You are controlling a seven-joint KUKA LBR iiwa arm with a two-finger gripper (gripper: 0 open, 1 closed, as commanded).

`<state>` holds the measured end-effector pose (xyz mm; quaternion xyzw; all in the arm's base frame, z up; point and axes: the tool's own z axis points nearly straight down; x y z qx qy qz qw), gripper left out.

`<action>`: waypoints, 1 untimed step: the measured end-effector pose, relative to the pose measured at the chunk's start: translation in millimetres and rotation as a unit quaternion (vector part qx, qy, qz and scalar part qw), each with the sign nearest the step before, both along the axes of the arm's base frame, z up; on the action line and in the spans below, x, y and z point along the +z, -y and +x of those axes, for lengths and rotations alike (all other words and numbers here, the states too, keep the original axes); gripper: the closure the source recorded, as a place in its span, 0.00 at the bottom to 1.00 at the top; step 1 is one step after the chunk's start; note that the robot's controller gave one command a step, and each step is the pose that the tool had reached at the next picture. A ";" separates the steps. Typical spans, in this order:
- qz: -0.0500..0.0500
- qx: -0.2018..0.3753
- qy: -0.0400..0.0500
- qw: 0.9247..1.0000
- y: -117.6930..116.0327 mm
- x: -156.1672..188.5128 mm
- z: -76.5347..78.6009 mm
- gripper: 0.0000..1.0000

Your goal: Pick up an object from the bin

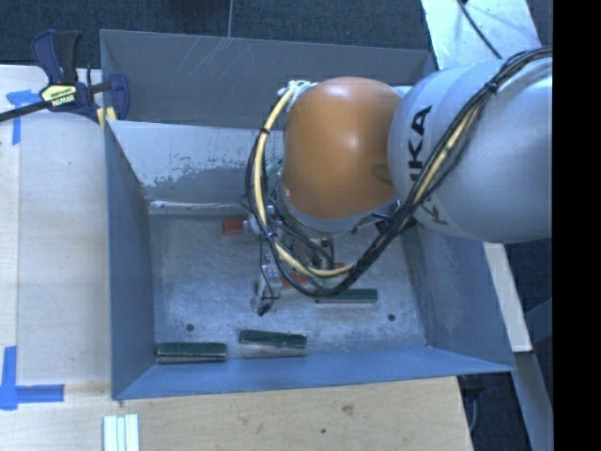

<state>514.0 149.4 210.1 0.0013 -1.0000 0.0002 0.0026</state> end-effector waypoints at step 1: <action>-0.002 -0.035 0.004 0.999 111.1 -76.3 64.1 0.00</action>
Offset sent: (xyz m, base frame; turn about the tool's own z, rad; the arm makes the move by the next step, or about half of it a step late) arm 0.0628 -0.1046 -0.0730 0.0612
